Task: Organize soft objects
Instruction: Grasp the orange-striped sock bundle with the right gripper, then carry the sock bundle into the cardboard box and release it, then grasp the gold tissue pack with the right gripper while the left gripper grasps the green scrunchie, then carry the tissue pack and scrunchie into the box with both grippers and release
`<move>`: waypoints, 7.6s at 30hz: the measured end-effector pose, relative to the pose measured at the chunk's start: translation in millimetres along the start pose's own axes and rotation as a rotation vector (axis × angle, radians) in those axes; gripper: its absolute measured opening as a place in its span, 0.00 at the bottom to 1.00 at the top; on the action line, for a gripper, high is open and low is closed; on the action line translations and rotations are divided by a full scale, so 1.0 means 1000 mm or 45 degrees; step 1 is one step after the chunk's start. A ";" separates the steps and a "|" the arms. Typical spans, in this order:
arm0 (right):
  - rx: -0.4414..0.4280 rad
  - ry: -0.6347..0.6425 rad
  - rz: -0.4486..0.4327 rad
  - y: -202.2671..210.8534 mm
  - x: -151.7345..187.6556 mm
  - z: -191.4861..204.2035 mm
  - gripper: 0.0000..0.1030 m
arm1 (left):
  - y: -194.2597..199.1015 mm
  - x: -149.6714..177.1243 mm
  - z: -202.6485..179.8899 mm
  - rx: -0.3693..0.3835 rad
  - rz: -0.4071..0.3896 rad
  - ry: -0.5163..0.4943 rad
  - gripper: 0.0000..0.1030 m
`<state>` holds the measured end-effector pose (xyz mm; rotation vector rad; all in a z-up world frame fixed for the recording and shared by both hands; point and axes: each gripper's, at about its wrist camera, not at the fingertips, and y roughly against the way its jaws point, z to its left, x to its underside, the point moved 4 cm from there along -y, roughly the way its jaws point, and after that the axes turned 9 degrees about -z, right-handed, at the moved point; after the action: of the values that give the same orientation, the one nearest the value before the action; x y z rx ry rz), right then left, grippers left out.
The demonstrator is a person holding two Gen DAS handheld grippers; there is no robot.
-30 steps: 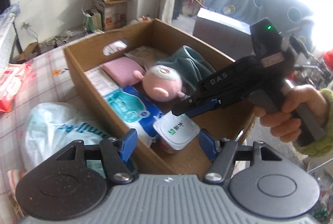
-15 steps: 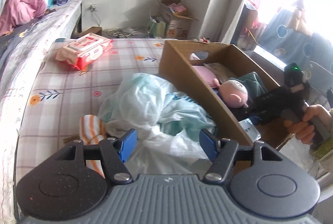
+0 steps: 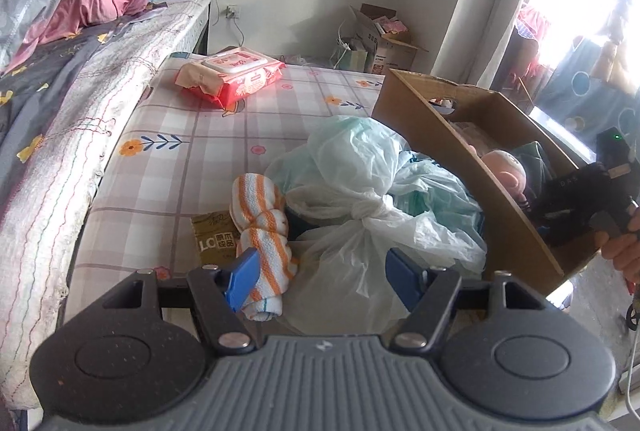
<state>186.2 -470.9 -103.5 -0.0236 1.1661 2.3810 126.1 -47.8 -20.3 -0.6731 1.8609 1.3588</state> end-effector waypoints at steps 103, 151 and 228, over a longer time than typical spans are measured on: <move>0.578 0.562 0.003 0.035 -0.024 -0.009 0.47 | 0.013 0.010 -0.039 0.123 -0.165 0.044 0.63; -0.003 1.127 0.220 -0.169 0.112 0.346 0.75 | 0.032 0.083 0.075 -0.448 0.070 -0.179 0.83; 0.353 0.517 -0.430 0.147 0.006 0.001 0.54 | -0.016 -0.042 -0.171 0.146 -0.231 -0.472 0.21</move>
<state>118.0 -544.0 5.1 -0.5873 1.5289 1.9508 121.7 -215.7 34.9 -0.4800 1.5301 1.1600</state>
